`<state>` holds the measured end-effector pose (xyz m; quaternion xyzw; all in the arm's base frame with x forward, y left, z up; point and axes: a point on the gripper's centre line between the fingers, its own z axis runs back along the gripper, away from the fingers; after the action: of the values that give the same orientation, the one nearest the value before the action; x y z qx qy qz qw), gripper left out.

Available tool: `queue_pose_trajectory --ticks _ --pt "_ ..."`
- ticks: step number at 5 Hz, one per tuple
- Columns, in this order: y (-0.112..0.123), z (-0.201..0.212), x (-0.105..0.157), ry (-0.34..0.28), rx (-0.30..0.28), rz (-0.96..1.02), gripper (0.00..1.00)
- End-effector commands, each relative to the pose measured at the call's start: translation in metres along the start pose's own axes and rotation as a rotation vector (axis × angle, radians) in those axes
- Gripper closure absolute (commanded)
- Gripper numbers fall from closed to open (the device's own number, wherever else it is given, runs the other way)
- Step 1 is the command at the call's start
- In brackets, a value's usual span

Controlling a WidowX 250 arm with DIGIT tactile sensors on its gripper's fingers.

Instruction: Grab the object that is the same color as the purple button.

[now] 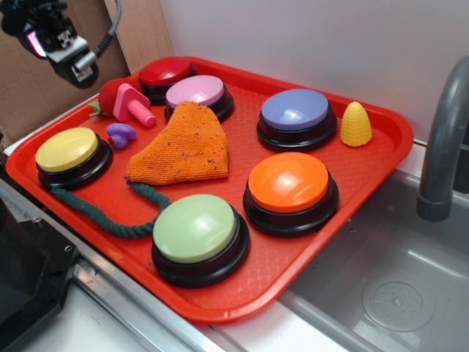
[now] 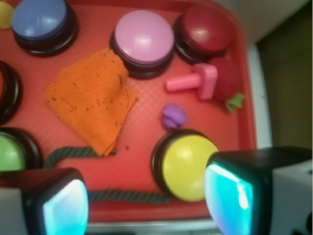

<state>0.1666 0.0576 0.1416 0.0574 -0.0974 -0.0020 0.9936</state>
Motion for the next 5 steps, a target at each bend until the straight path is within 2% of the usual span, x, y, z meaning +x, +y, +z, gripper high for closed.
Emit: queue_pose_trajectory --ticks 1,2,3,5 --pt "0.024 -0.055 0.018 -0.086 0.063 0.013 0.00" --pt "0.023 -0.083 0.023 -0.080 0.077 0.023 0.00" --pt "0.030 -0.093 0.024 -0.071 0.088 0.037 0.00" --pt "0.046 -0.113 0.024 -0.049 0.071 0.013 0.00"
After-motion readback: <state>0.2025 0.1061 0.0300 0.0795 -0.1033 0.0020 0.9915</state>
